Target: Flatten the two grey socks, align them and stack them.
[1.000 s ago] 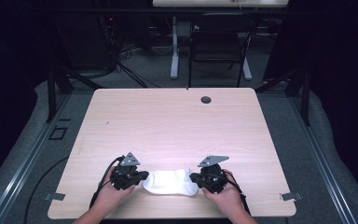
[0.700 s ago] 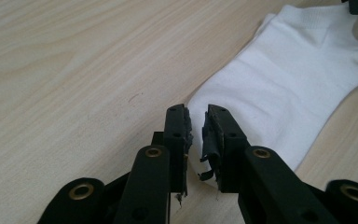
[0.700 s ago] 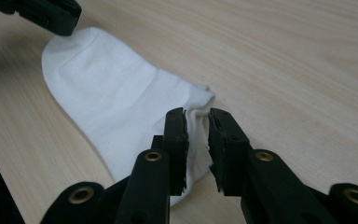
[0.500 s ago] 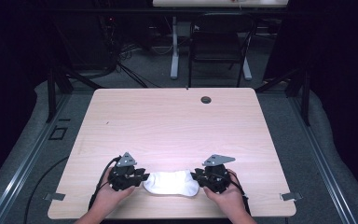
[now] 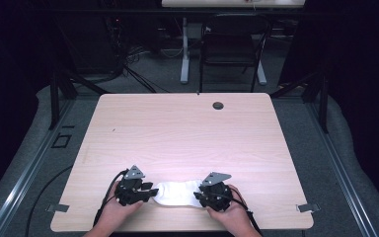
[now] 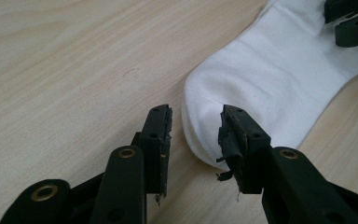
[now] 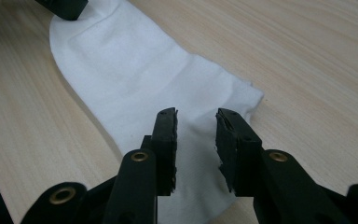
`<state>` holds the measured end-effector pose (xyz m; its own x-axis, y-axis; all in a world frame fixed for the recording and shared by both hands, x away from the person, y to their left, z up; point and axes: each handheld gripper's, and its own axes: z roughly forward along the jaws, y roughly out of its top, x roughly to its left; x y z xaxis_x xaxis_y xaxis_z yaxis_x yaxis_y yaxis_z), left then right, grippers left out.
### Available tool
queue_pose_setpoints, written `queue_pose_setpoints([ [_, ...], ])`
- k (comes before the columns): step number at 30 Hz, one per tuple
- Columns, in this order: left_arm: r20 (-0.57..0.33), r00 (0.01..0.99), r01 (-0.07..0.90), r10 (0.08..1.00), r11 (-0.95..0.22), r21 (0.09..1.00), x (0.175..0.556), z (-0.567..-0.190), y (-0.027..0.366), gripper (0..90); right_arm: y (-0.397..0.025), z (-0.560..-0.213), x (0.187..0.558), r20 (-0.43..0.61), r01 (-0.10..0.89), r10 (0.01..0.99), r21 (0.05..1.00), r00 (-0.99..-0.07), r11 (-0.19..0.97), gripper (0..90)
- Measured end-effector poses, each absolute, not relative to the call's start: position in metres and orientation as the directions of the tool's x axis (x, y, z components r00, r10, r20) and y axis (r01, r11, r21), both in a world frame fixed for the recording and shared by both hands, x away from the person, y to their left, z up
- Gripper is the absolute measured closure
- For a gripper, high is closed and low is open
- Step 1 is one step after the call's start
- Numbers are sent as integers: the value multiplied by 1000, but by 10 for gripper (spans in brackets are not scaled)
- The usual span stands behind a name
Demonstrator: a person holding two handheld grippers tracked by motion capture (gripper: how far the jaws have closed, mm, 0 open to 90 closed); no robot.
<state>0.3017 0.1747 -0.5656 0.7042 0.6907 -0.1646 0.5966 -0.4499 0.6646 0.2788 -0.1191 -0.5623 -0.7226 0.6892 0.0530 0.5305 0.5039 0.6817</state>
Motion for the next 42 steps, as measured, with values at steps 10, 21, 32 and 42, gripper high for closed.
queue_pose_setpoints([
  [10,-163,708,598,687,-462,655,300,-571,171,604,-117,-570,278,44,536,693,669,-720,515,689],
  [21,-124,730,568,672,-497,655,296,-573,165,672,-117,-572,277,41,536,695,670,-718,514,696],
  [32,-148,728,582,669,-490,649,296,-572,164,863,-117,-572,277,41,539,696,666,-717,516,697],
  [42,-131,713,586,688,-483,650,298,-567,169,872,-107,-572,282,48,537,688,665,-724,519,691],
])
